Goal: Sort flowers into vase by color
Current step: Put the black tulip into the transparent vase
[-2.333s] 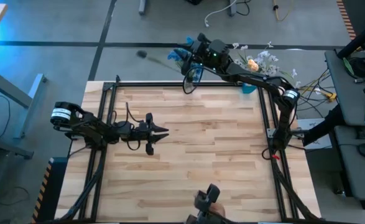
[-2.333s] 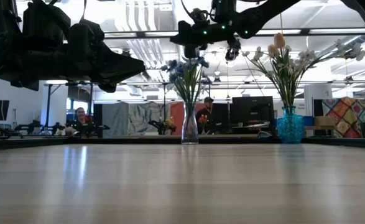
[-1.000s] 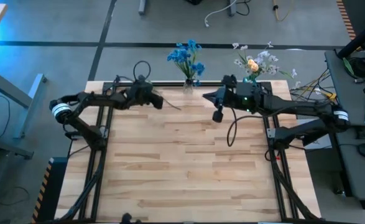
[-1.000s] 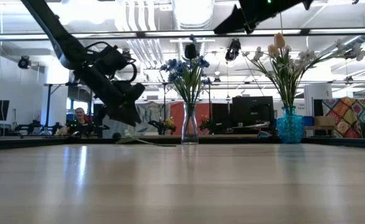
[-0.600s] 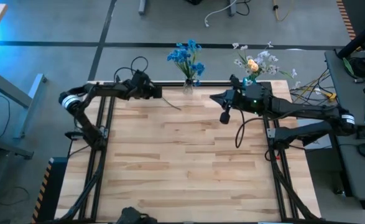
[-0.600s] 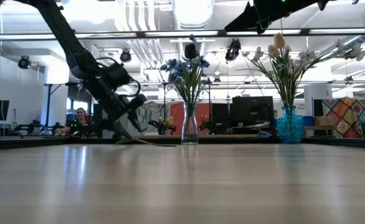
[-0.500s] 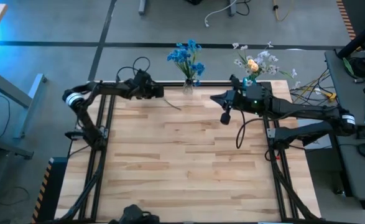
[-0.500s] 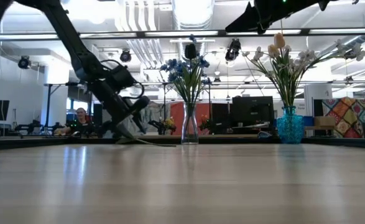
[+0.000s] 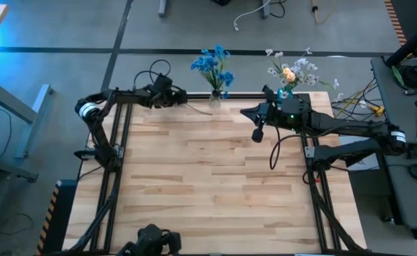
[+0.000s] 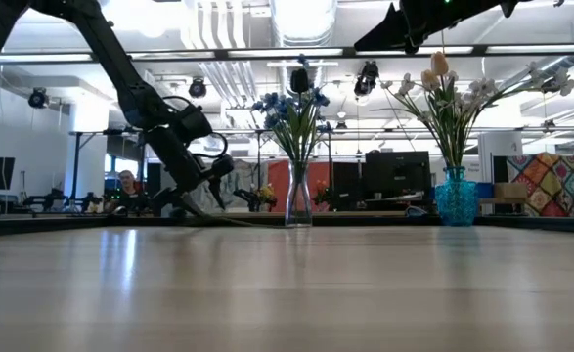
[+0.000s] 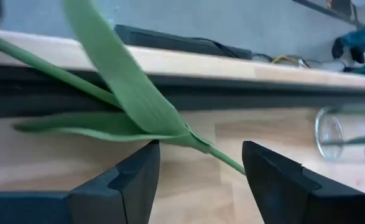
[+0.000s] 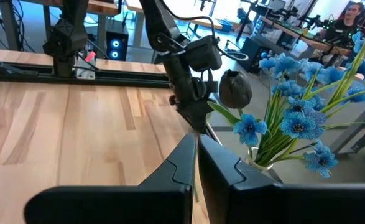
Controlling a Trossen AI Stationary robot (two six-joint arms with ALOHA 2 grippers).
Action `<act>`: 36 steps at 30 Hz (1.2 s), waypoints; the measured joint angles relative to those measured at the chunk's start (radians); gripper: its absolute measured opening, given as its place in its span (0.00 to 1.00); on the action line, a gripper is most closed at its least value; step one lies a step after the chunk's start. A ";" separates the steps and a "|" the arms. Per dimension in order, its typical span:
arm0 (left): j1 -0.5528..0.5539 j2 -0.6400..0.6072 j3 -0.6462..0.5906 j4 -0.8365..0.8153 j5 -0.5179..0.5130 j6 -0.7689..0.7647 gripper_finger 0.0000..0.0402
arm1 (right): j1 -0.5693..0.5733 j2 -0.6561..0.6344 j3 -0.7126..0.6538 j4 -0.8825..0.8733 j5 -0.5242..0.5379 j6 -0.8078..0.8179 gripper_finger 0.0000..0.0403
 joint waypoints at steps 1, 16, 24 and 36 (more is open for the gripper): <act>0.008 0.000 0.001 0.001 0.000 -0.005 0.53 | 0.000 0.000 0.000 0.000 0.000 0.000 0.03; 0.069 0.000 0.008 0.026 0.004 -0.105 0.53 | 0.000 0.000 0.000 -0.001 -0.010 0.000 0.03; 0.076 0.044 0.022 0.015 0.097 -0.088 0.53 | 0.000 0.000 -0.003 -0.016 -0.011 0.009 0.03; 0.077 0.023 0.139 -0.371 0.128 0.226 0.40 | 0.000 0.000 -0.004 -0.031 -0.011 0.015 0.03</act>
